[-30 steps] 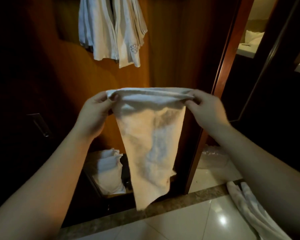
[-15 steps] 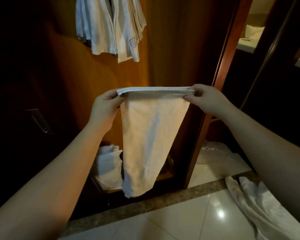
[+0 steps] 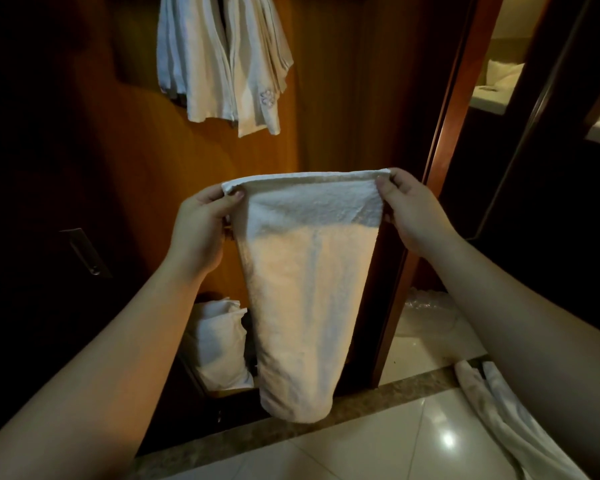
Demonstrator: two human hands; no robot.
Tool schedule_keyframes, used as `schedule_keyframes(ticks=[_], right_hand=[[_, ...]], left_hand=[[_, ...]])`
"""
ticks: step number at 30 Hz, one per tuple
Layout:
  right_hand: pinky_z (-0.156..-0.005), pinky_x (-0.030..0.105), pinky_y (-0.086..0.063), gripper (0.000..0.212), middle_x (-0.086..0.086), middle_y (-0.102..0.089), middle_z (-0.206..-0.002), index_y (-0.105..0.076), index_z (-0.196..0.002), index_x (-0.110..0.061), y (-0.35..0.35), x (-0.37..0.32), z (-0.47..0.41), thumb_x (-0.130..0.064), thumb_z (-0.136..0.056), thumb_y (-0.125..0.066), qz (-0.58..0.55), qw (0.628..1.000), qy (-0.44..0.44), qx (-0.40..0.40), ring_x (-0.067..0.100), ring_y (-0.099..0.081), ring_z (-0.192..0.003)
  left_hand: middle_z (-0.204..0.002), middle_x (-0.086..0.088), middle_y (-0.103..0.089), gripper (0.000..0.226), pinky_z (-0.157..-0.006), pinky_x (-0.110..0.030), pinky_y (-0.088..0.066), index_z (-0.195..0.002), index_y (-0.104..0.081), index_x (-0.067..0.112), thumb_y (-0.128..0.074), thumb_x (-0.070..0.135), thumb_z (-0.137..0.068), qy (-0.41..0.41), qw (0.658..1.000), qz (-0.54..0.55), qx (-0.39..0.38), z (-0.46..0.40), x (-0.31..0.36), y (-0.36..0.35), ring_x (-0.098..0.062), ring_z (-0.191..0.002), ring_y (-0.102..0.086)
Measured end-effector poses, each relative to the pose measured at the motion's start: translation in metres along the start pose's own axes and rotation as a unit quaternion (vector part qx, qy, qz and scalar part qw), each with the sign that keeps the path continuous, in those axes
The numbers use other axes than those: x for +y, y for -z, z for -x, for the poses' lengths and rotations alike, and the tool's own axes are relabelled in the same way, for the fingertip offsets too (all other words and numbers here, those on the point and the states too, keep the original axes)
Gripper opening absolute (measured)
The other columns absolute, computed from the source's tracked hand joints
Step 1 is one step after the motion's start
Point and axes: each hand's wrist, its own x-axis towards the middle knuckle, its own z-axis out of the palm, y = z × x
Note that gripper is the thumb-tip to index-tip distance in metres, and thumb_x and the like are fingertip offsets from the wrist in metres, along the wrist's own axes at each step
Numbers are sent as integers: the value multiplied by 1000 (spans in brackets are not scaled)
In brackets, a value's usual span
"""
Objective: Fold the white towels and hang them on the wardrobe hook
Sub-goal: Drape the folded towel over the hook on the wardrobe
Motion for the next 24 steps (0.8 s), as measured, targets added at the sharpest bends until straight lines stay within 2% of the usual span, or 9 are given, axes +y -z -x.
schedule_keyframes(ticks=[2, 4, 7, 9, 12, 14, 17, 20, 24], right_hand=[[-80, 30, -53, 17, -9, -67, -97, -62, -103, -35, -4, -4, 3, -36, -106, -46, 35, 998, 44, 39, 8, -65, -89], [-70, 24, -45, 15, -13, -63, -92, -59, -100, -37, -10, -5, 8, -36, -106, -45, 50, 992, 76, 86, 4, -60, -83], [-72, 25, -45, 13, -14, -64, -90, -61, -103, -35, -14, -5, 10, -37, -105, -48, 17, 992, 78, 102, 4, -61, -84], [-76, 31, -51, 15, -12, -70, -96, -64, -108, -32, -7, -2, 8, -42, -97, -58, -82, 995, 49, 18, 8, -67, -89], [-81, 33, -58, 75, 7, -73, -116, -62, -124, -15, 8, 8, 8, -56, -66, -85, -197, 965, -38, -170, 23, -71, -106], [-81, 32, -59, 93, 12, -73, -116, -63, -124, -11, 15, 14, 9, -51, -48, -97, -187, 946, -96, -249, 25, -71, -106], [-86, 32, -58, 83, 14, -70, -124, -66, -124, -13, 24, 18, 11, -46, -54, -96, -166, 933, -135, -291, 28, -68, -114], [-90, 31, -57, 79, 12, -70, -125, -68, -123, -14, 26, 21, 17, -51, -57, -93, -187, 939, -127, -258, 26, -65, -119], [-90, 37, -57, 62, 12, -72, -115, -77, -111, -14, 14, 14, 21, -45, -59, -95, -299, 920, -93, -234, 27, -68, -111]], left_hand=[[-76, 7, -70, 17, -61, -28, -45, -96, -73, 18, -58, 11, -95, -10, 1000, 3, 3, 3, 3, 0, -16, -72, -65], [-79, 6, -72, 19, -59, -29, -47, -96, -75, 19, -58, 9, -94, -28, 1000, -3, 5, 6, 6, 1, -16, -75, -65], [-84, 4, -74, 21, -58, -29, -49, -98, -75, 19, -58, 7, -94, -38, 999, -1, 1, 12, 7, 1, -19, -79, -67], [-86, 1, -73, 20, -60, -30, -50, -98, -75, 18, -59, 8, -94, -25, 1000, 17, 2, 15, 9, 1, -21, -81, -67], [-88, -1, -74, 18, -63, -34, -51, -99, -75, 16, -60, 9, -94, -12, 1000, 10, -11, 19, 10, -1, -24, -84, -67], [-86, 2, -74, 18, -61, -31, -52, -98, -75, 17, -60, 9, -94, -15, 999, -9, -26, 22, 9, -2, -20, -82, -68], [-78, 9, -74, 18, -56, -24, -52, -97, -74, 18, -59, 8, -94, -28, 997, -49, -53, 27, 11, 1, -10, -72, -68], [-84, 6, -76, 20, -61, -30, -56, -100, -74, 19, -58, 8, -95, -50, 993, -81, -64, 34, 14, 8, -14, -77, -70], [-80, 3, -75, 27, -63, -30, -56, -82, -81, 24, -61, 8, -90, -80, 995, 1, -55, 36, 25, 11, -16, -75, -71]])
